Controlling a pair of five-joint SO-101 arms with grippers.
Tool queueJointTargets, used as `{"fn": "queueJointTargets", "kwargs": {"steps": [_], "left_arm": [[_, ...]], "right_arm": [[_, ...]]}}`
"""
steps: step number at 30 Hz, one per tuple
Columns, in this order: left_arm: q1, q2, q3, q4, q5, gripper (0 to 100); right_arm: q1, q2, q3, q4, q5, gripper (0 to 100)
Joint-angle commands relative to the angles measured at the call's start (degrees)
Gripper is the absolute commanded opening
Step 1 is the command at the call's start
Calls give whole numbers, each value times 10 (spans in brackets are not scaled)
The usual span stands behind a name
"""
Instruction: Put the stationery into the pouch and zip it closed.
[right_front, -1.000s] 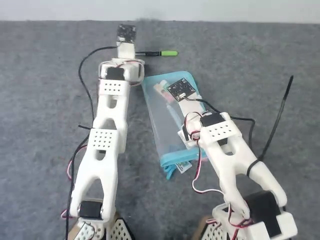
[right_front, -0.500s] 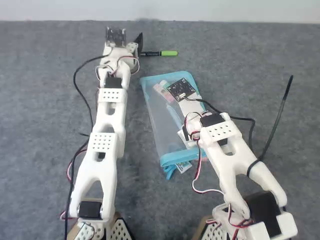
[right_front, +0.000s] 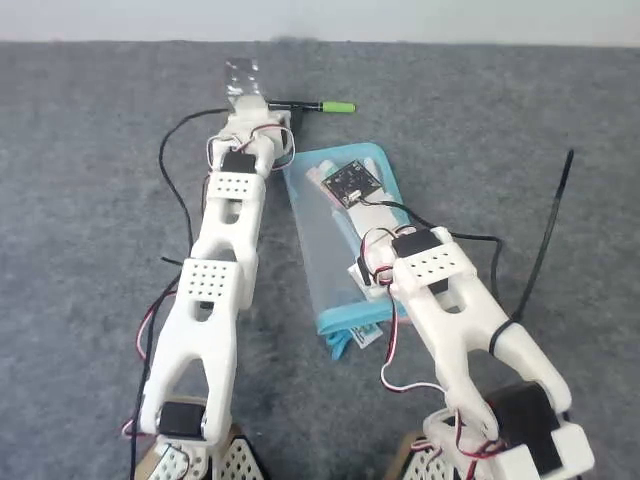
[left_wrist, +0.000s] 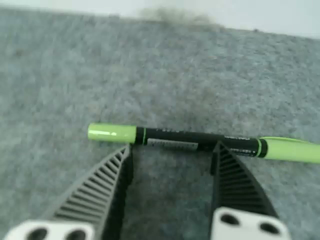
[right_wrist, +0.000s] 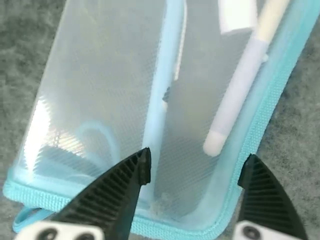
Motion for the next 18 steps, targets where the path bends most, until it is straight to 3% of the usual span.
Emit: {"fn": "queueJointTargets", "kwargs": {"steps": [1, 4, 11, 18], "left_arm": [[-8, -63, 3, -4, 19, 246], [-12, -63, -4, -12, 20, 246], [-26, -62, -15, -193, 22, 246], [-10, -30, -15, -317, 19, 246]], "right_arm": [[-12, -2, 0, 7, -4, 296], [-12, -2, 0, 7, -4, 296], [-12, -2, 0, 7, -4, 296], [-13, -2, 0, 7, -4, 296]]}}
